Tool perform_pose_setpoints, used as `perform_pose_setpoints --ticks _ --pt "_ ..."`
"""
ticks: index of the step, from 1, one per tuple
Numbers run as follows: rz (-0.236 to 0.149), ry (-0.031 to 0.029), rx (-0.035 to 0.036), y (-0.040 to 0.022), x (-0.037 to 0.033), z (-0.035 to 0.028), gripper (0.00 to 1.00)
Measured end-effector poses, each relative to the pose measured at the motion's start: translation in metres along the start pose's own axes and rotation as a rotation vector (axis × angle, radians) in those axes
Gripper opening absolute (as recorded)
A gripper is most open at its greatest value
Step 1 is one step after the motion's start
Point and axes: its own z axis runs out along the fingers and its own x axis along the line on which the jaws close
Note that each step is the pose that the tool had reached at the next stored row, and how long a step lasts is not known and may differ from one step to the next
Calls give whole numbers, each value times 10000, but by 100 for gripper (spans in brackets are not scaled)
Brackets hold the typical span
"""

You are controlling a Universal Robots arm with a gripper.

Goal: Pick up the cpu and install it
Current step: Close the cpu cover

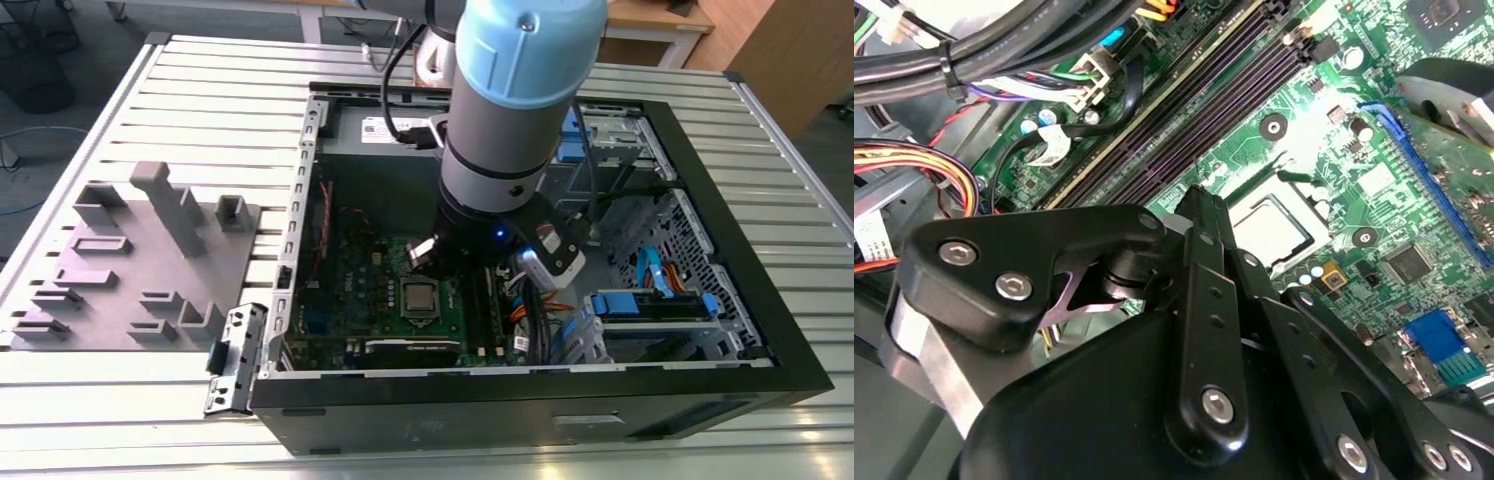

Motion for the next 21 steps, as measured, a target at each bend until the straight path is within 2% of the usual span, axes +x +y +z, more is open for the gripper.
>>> perform_pose_setpoints --ticks 3,7,10,16,18,21 --pt "0 -30 -81 -31 21 -2 11" --pt "-1 -43 -86 -49 32 -25 11" --pt "-1 -45 -90 -47 30 -87 11" --pt "0 -52 -102 -39 23 -267 11" --pt "-2 -61 -99 -39 22 -293 11" --pt "-5 -109 -92 -39 46 -295 11"
